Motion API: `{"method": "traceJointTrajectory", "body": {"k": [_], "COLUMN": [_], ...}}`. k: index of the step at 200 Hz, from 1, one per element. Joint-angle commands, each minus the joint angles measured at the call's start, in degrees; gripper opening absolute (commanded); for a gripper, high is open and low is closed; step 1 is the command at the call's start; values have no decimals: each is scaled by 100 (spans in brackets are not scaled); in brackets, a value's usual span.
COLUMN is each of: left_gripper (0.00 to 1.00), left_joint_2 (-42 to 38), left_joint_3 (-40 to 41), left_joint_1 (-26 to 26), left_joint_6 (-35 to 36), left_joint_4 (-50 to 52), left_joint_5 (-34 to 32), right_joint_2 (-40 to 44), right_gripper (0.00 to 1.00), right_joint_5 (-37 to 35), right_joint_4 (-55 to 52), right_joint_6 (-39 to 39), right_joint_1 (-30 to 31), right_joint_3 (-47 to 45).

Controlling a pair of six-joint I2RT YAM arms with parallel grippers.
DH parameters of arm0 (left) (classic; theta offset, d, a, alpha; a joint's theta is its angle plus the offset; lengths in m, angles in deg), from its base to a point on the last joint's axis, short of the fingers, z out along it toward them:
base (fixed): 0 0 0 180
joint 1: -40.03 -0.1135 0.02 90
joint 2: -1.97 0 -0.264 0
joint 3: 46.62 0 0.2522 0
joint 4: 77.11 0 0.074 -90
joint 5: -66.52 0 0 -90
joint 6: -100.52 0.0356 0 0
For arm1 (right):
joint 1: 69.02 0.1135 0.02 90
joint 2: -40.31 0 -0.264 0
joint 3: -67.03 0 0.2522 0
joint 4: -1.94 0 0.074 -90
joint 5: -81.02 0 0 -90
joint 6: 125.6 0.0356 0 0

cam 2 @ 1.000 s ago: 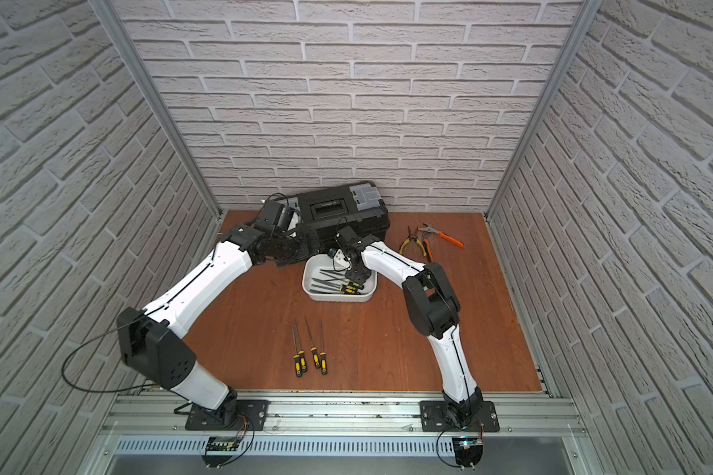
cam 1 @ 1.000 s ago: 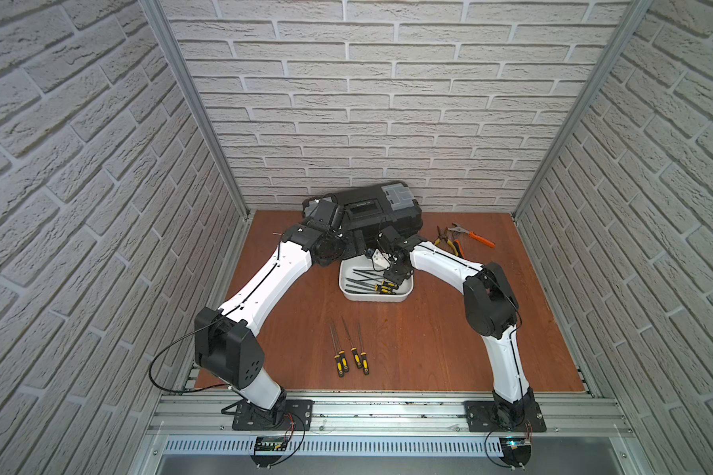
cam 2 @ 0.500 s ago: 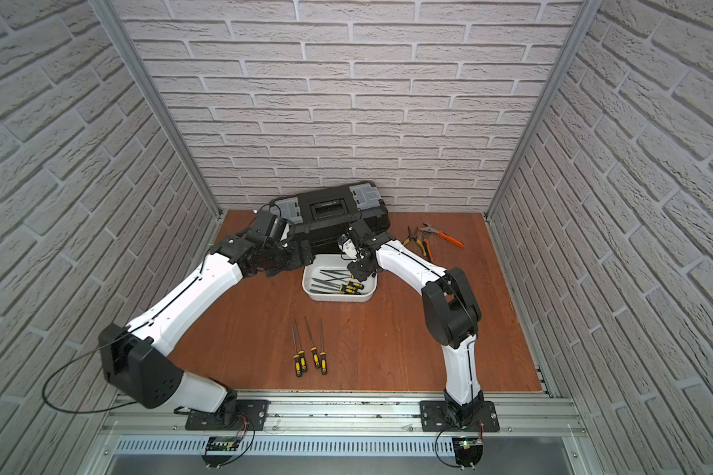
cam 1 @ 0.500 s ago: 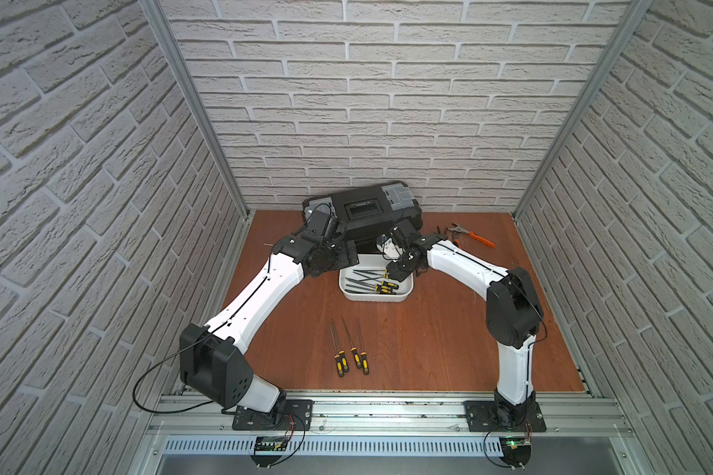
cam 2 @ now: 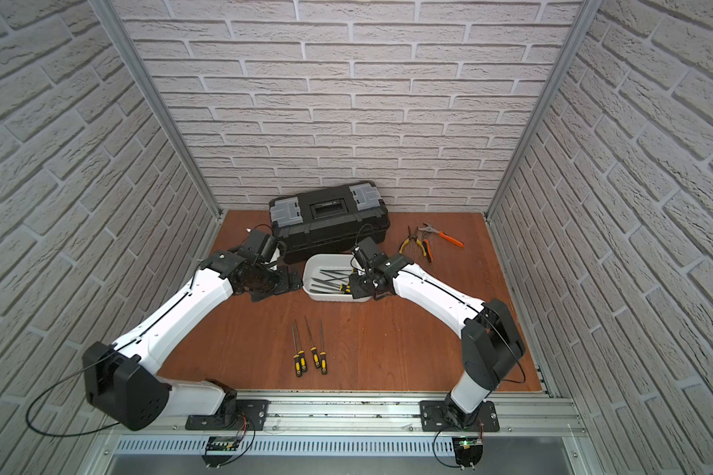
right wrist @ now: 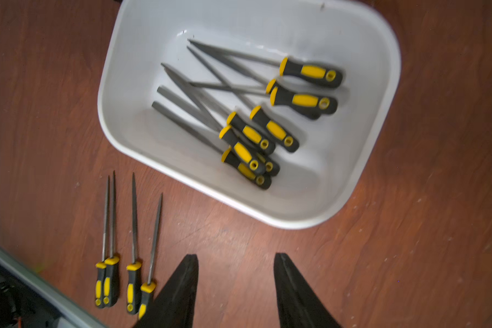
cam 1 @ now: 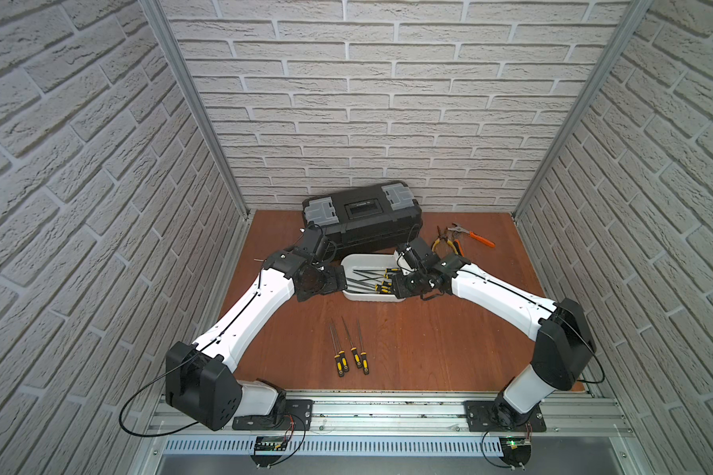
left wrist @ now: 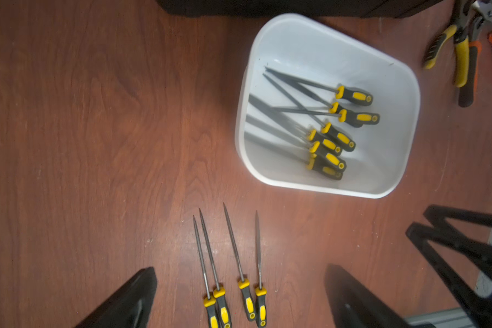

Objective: Put the file tool into the storage box
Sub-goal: Pick up the file tool from the center of the board.

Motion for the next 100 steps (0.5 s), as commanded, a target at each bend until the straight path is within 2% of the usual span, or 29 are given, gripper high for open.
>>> {"method": "traceJointTrajectory", "body": {"k": [1, 22, 59, 100], "left_gripper": [98, 98, 98, 98], "left_joint_2": [-333, -580, -1006, -1985], "left_joint_3": [344, 739, 1445, 2410], "left_joint_1": [-159, -153, 56, 122], "left_joint_6": [48, 202, 158, -338], "left_joint_4": [-130, -193, 374, 133], "left_joint_5": [504, 795, 626, 1039], "right_joint_2": [419, 544, 492, -74], "right_gripper": [48, 47, 46, 43], "right_joint_5": [-38, -76, -362, -477], "right_joint_4": [251, 503, 779, 716], "right_joint_6": [1093, 1665, 2432, 2351], "right_joint_1": [475, 1020, 1906, 2448], "right_joint_3": [-550, -1105, -1603, -1250]}}
